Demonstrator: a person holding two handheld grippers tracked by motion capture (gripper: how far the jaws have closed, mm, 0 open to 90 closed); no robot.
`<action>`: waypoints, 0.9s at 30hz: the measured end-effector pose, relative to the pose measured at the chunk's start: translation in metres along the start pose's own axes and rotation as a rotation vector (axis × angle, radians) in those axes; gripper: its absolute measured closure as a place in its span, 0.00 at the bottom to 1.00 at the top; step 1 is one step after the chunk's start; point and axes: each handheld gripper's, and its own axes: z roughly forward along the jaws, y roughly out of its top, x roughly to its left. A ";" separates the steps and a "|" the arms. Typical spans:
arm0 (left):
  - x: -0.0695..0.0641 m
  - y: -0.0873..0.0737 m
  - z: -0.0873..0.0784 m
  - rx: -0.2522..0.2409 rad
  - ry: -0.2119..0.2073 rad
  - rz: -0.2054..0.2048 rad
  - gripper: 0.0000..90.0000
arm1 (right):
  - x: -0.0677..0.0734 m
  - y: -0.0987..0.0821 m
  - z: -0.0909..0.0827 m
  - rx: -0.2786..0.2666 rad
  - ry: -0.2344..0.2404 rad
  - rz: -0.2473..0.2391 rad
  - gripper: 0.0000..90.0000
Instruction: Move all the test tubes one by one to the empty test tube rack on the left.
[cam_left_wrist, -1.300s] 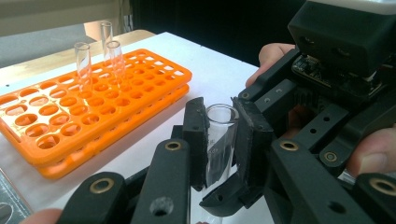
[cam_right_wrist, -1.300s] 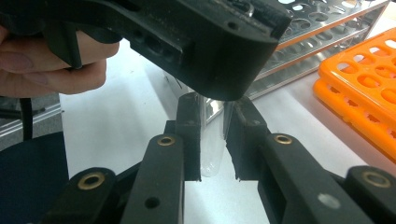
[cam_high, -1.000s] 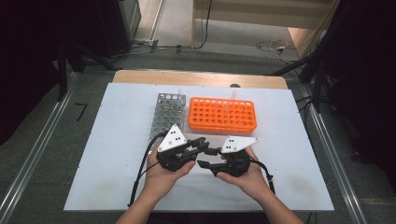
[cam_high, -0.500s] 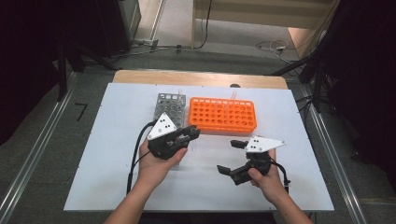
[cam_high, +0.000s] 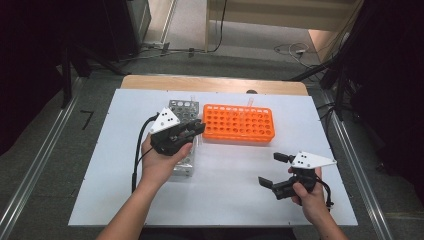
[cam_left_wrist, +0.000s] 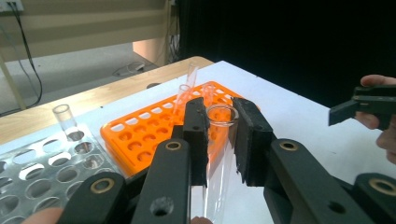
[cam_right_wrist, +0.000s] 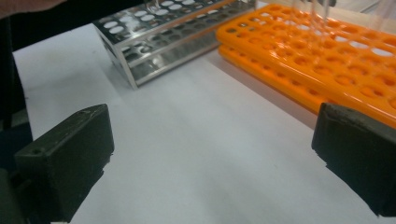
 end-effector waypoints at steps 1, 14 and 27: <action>0.002 0.001 0.001 0.001 0.005 -0.001 0.85 | -0.002 -0.002 -0.003 0.003 0.000 0.005 0.00; 0.025 0.018 0.017 0.000 0.049 0.009 0.85 | -0.021 -0.014 -0.023 -0.027 -0.068 0.040 0.00; 0.052 0.026 0.040 0.003 0.115 0.009 0.85 | -0.020 -0.014 -0.022 -0.027 -0.074 0.041 0.00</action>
